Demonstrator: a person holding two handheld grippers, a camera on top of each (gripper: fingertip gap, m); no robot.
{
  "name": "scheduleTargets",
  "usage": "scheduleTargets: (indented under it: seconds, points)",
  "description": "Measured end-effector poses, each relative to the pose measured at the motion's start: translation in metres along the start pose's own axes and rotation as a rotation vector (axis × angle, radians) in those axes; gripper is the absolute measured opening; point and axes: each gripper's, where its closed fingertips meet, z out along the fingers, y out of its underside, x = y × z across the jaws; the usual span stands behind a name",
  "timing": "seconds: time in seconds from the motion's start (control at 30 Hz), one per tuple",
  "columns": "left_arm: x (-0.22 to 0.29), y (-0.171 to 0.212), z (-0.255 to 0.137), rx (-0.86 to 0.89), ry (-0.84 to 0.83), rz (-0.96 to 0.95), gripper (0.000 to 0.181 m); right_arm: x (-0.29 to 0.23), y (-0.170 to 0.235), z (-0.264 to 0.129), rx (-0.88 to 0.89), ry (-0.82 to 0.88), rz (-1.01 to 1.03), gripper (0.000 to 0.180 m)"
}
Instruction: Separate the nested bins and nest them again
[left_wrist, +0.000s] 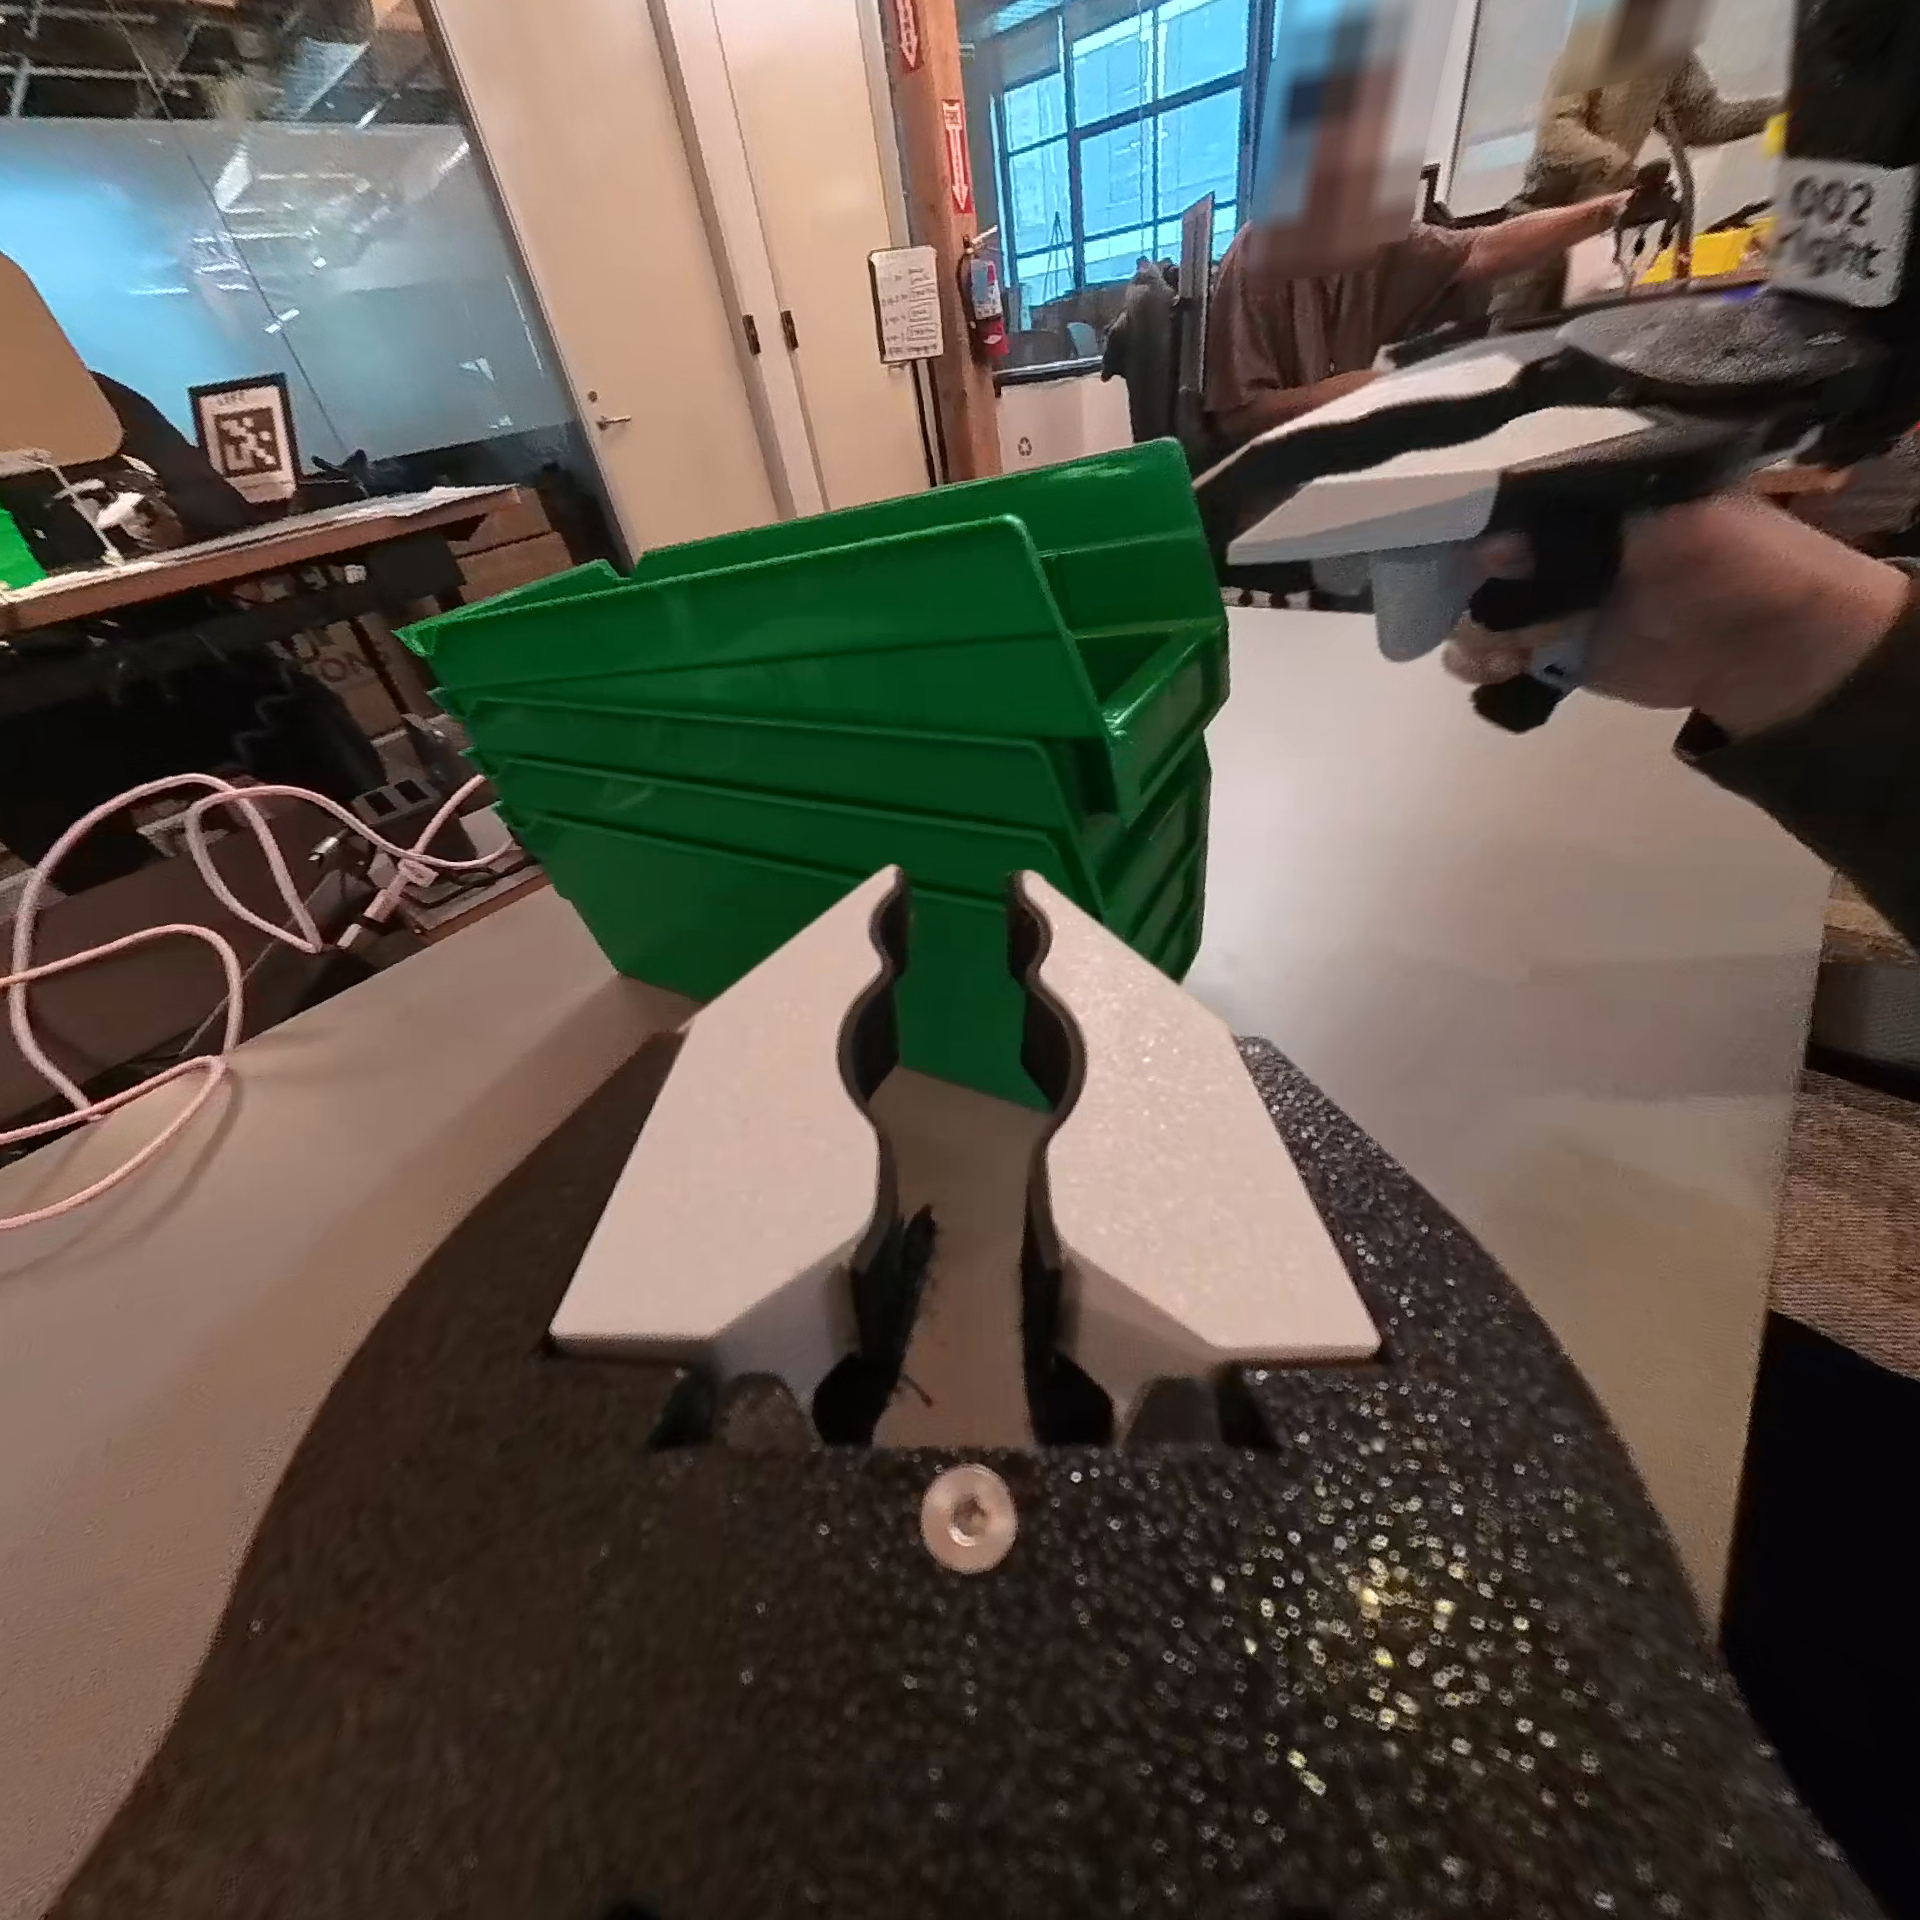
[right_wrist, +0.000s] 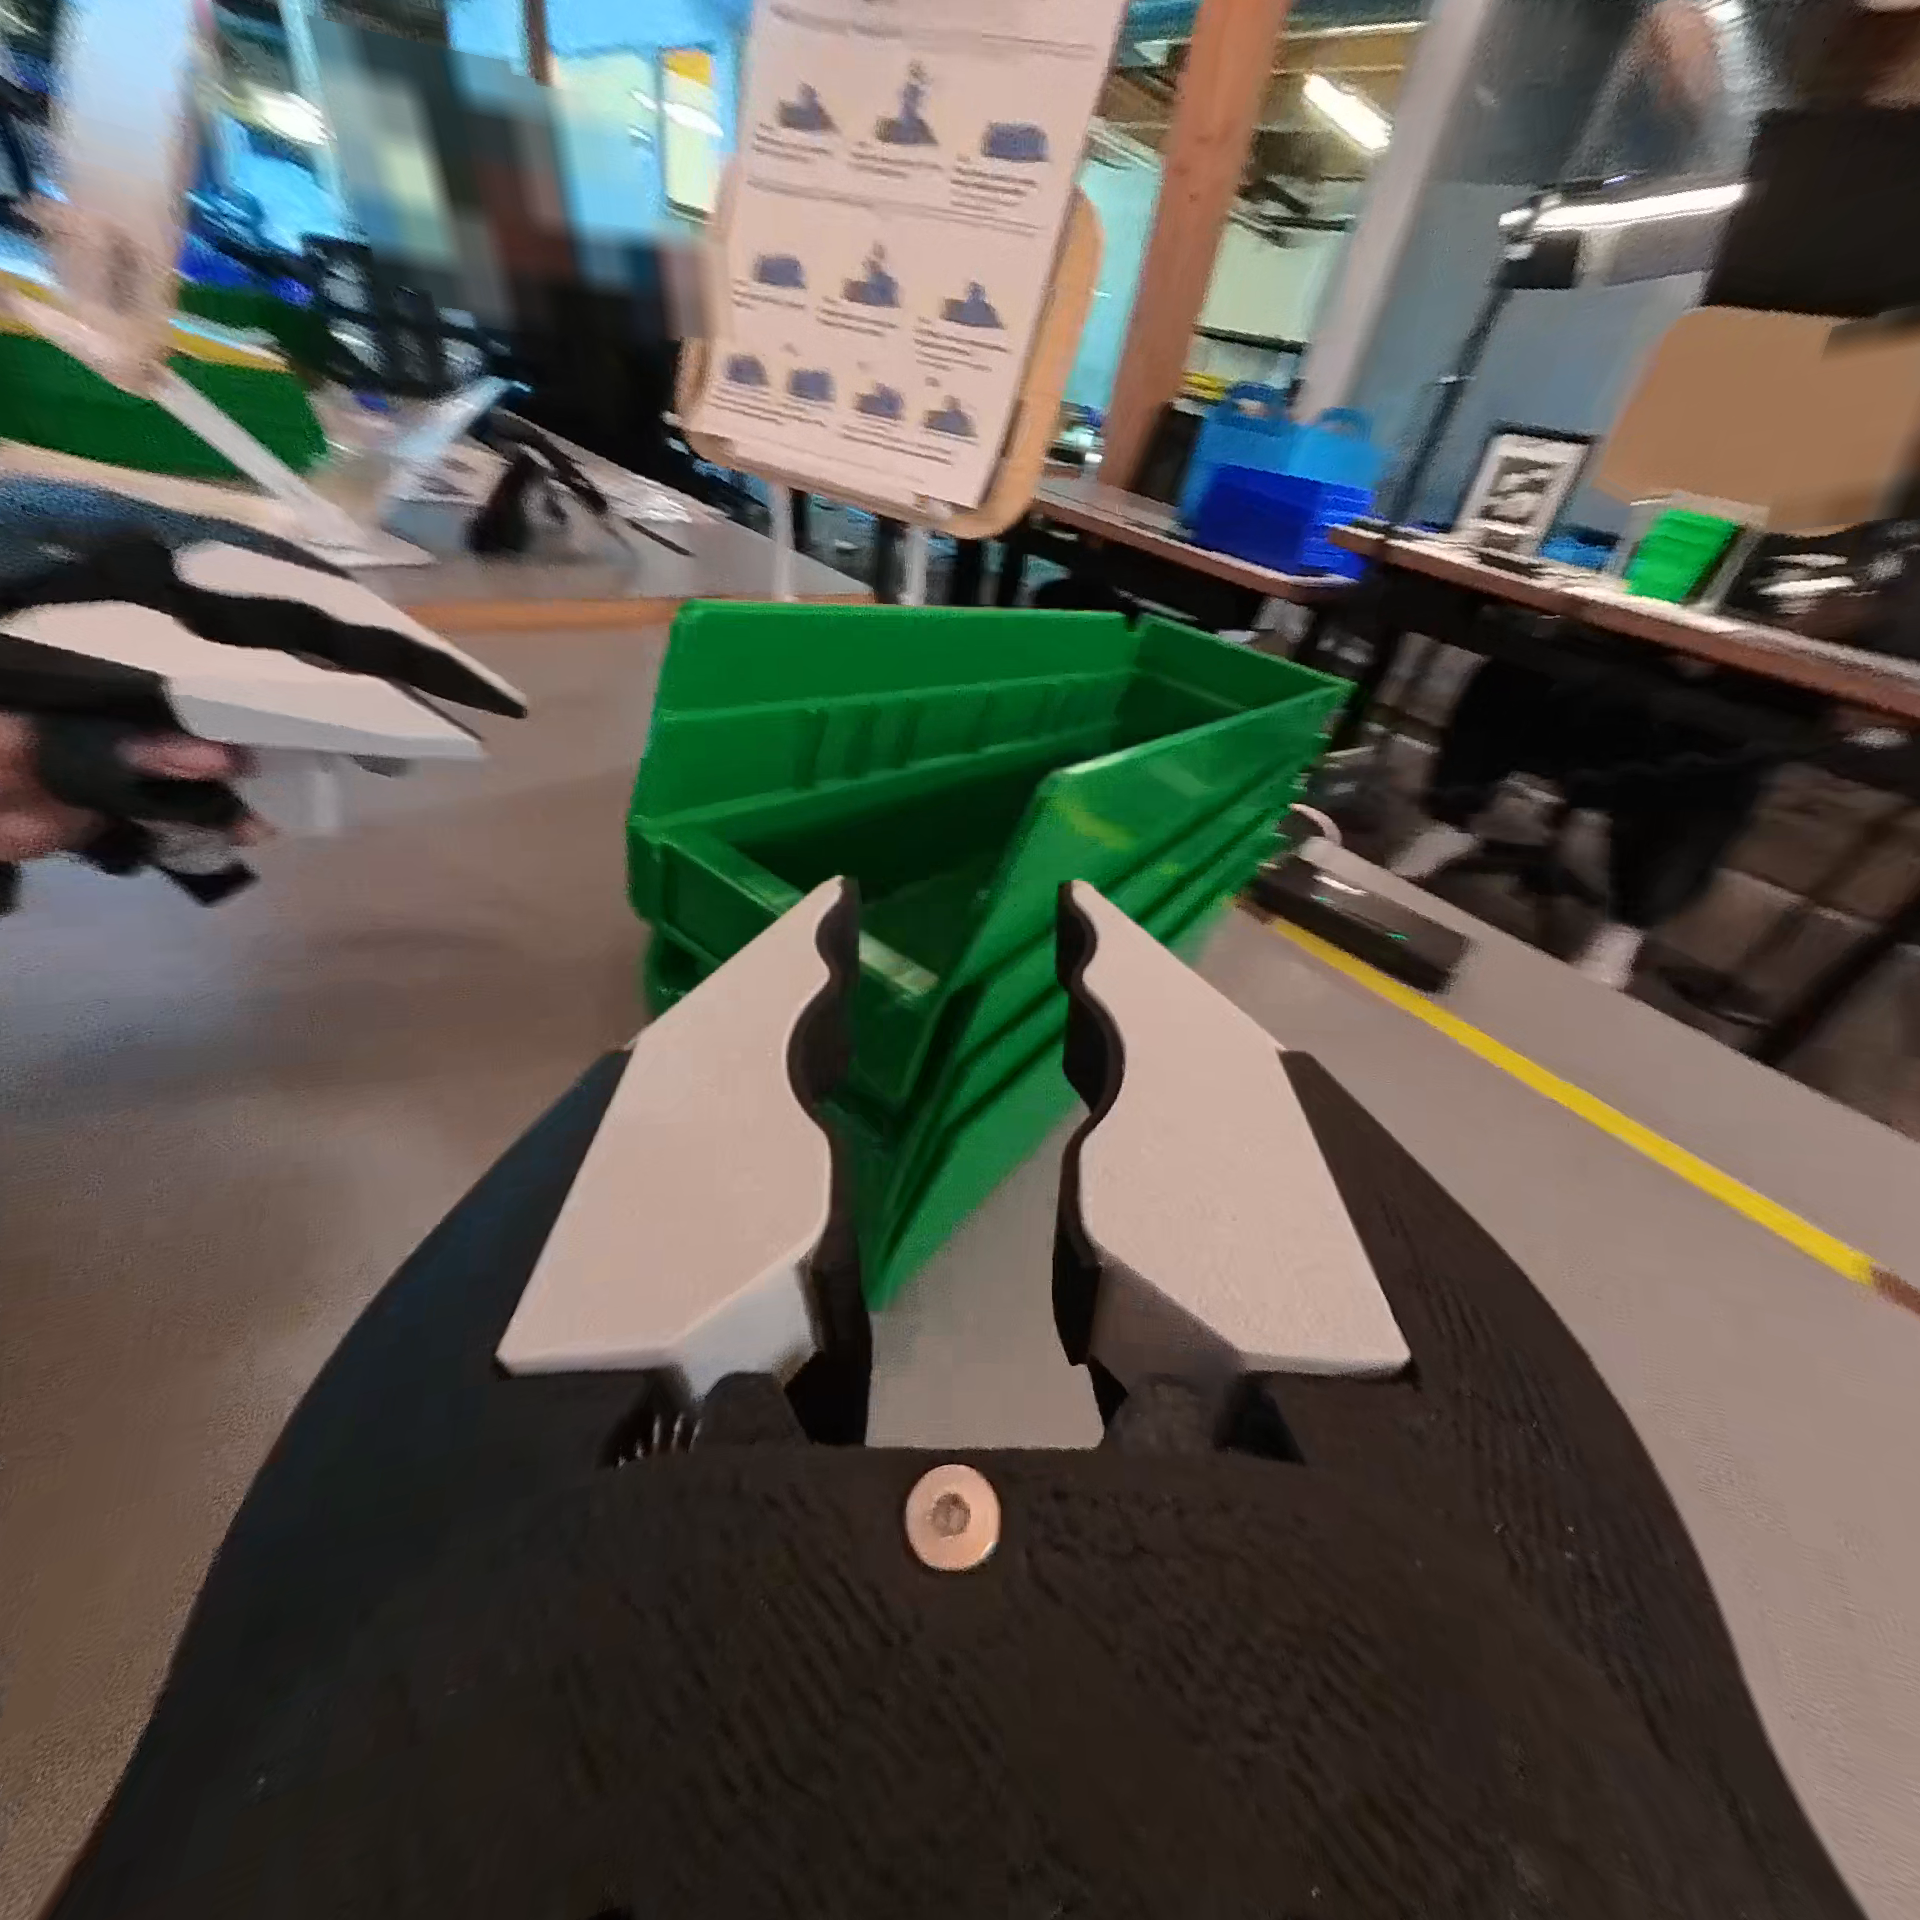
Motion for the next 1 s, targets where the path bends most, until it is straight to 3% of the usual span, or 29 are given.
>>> scheduleTargets:
  seconds: [0.13, 0.33, 0.53, 0.73, 0.83, 1.0]
  points:
    - [0.004, 0.005, 0.004, -0.010, 0.019, -0.004, 0.017, -0.010, 0.006, 0.011, 0.004, -0.042, -0.002, 0.034]
    - [0.001, 0.005, 0.005, -0.005, 0.000, 0.007, 0.017, -0.043, 0.003, 0.024, -0.016, -0.045, -0.194, 0.030]
    - [-0.007, 0.001, -0.003, -0.006, -0.045, 0.067, 0.017, -0.052, -0.021, 0.018, 0.010, 0.179, -0.617, 0.037]
    - [-0.016, -0.008, -0.015, 0.010, -0.090, 0.117, 0.018, -0.088, -0.001, 0.045, -0.222, 0.181, -0.999, 0.042]
    - [-0.020, -0.009, -0.019, 0.006, -0.106, 0.127, 0.019, -0.089, 0.015, 0.062, -0.349, 0.166, -1.093, 0.046]
    - [-0.025, -0.014, -0.026, 0.016, -0.123, 0.145, 0.020, -0.085, 0.020, 0.074, -0.435, 0.192, -1.191, 0.034]
